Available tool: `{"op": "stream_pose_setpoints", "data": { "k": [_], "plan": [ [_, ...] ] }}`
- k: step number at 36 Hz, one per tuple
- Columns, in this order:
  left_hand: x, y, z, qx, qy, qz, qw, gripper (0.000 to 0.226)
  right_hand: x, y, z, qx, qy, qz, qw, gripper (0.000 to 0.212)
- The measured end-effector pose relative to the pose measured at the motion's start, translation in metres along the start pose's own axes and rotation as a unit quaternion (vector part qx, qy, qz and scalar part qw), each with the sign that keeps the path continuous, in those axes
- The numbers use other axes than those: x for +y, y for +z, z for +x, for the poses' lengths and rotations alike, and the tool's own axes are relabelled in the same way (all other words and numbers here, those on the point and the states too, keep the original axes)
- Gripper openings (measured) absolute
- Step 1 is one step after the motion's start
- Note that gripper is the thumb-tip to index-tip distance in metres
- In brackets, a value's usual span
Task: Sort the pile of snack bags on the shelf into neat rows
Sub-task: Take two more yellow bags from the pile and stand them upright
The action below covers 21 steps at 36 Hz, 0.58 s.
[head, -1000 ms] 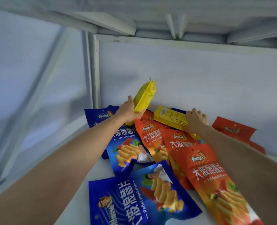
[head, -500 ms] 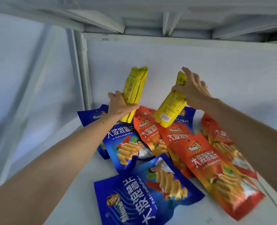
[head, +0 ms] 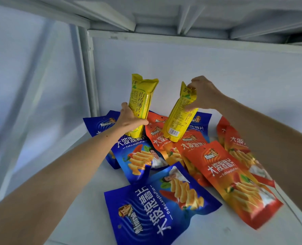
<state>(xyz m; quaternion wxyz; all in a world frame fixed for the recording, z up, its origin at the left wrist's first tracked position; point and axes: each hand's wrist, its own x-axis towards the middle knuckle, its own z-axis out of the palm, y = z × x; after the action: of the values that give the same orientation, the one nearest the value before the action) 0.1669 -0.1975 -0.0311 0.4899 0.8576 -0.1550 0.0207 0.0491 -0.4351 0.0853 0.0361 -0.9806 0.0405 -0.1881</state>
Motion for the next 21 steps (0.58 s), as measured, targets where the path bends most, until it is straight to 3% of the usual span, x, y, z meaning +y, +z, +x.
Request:
{"op": "stream_pose_setpoints", "data": {
  "k": [5,11,16,21],
  "plan": [
    [-0.001,-0.004,0.0,-0.01,0.006,0.025,1.0,0.085,-0.001,0.004,-0.003,0.009,0.033,-0.029,0.999,0.09],
    [0.001,-0.006,-0.005,0.012,0.033,0.057,0.998,0.088,-0.003,0.016,-0.007,0.056,0.102,0.114,0.987,0.077],
    [0.01,-0.004,-0.007,0.031,0.048,0.05,0.997,0.089,-0.008,0.021,-0.012,0.142,0.162,0.242,0.946,0.107],
    [0.027,0.002,-0.005,0.008,0.08,0.027,0.996,0.091,-0.009,0.035,-0.024,0.149,0.259,0.333,0.894,0.102]
  ]
}}
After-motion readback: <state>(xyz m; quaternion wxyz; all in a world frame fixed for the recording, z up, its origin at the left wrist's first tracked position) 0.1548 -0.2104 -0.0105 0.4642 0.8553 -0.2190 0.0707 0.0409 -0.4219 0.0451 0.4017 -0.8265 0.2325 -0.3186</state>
